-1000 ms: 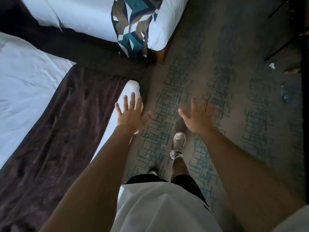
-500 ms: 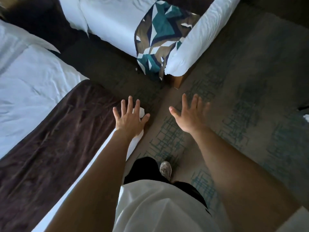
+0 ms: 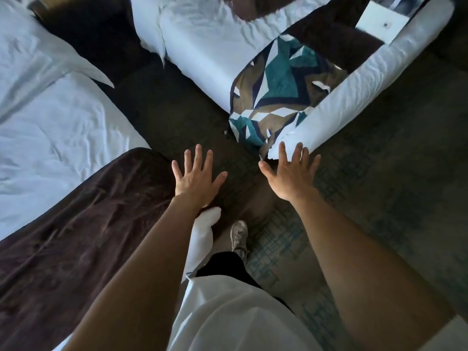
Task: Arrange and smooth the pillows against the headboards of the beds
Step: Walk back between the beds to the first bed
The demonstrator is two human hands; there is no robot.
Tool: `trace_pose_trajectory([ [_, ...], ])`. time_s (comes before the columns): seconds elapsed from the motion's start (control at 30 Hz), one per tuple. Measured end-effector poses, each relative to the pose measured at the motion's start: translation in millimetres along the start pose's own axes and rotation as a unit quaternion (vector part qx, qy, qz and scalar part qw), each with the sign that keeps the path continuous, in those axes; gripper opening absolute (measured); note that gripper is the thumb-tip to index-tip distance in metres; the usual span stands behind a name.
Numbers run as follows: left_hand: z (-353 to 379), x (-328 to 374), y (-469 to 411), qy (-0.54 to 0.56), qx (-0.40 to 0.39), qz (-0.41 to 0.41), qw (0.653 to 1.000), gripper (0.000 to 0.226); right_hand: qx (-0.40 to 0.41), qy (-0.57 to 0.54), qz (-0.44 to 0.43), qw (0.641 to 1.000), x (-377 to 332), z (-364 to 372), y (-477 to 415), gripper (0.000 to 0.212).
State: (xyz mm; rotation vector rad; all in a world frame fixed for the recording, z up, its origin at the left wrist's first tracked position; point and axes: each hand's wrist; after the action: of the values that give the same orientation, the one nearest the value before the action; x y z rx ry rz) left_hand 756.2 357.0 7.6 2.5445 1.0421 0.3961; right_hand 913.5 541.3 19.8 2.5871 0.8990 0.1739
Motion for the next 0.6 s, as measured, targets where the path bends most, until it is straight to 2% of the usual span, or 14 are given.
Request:
trace_pose_trajectory([
  [0.2, -56.7, -3.2, -91.2, 0.028, -0.006, -0.033, 0.999, 0.079, -0.003, -0.020, -0.032, 0.999, -26.4, -53.8, -106.1, 0.098],
  [0.6, -116.7, -30.0, -237.6, 0.055, 0.002, -0.122, 0.991, 0.081, -0.008, 0.037, -0.127, 0.991, -89.2, -131.7, -287.8, 0.093],
])
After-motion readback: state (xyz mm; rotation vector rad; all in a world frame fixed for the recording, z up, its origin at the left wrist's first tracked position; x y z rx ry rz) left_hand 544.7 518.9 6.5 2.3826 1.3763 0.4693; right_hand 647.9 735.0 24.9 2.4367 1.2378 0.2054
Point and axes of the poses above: each hand's wrist, its own y-axis away from the middle knuckle, its own z-axis out of the palm, x = y × z, and after that the axes turned 7 degrees about -x, right-handed
